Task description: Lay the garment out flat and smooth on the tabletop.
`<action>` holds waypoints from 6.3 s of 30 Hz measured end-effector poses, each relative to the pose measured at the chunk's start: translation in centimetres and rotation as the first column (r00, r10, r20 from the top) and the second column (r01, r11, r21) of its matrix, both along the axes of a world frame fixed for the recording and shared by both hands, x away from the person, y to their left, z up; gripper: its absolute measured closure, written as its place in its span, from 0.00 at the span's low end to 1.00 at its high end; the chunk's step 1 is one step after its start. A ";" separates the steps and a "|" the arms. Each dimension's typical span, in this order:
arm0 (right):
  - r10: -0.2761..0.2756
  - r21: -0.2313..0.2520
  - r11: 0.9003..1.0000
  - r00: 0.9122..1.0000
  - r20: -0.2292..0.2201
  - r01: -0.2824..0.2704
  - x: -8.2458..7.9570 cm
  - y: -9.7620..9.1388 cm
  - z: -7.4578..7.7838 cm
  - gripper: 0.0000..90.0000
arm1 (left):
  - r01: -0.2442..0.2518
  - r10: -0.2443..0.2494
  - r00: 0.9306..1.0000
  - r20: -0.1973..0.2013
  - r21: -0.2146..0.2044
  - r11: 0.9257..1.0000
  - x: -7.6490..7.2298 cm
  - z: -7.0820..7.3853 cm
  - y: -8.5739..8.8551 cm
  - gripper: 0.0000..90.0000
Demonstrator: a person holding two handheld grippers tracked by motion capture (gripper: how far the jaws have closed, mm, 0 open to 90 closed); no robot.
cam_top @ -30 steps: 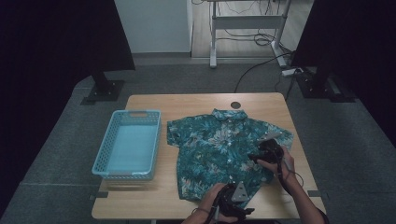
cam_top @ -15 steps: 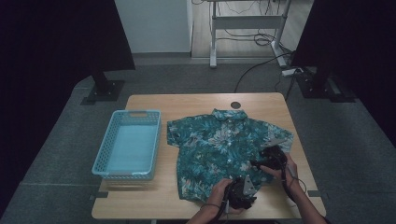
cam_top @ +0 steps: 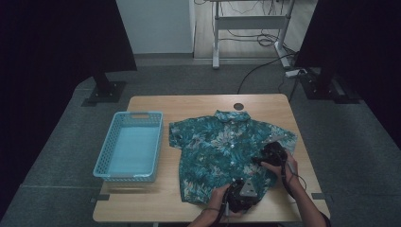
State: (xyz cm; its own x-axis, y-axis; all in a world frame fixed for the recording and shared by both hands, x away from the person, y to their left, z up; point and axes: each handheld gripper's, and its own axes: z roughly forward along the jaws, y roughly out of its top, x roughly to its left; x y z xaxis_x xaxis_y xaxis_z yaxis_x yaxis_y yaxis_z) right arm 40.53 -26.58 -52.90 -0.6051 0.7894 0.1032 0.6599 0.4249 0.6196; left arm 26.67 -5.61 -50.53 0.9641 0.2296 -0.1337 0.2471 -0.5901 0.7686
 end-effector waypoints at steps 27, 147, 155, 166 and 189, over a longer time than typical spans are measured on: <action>0.003 0.026 1.000 1.000 0.015 -0.003 0.3 -0.9 -0.3 0.36 | -0.171 0.163 0.983 -0.081 -0.097 0.981 2.6 0.9 5.3 0.61; -0.004 0.000 1.000 0.999 0.044 0.004 -9.2 -2.0 0.9 0.43 | -0.440 0.447 0.893 -0.057 0.099 0.893 6.3 -2.0 14.6 0.50; -0.022 0.048 0.999 0.999 0.040 0.020 -11.0 -3.3 0.1 0.43 | -0.423 0.428 0.903 -0.048 0.083 0.902 5.3 -2.5 14.8 0.50; -0.067 0.113 0.992 0.996 0.066 0.059 -13.2 -5.5 0.9 0.42 | -0.437 0.437 0.899 -0.004 0.010 0.899 2.7 -1.1 15.0 0.51; -0.173 0.200 0.967 0.983 0.063 0.157 -12.2 -8.7 0.3 0.43 | -0.112 0.093 0.987 0.131 0.151 0.982 -0.3 -1.3 -4.9 0.42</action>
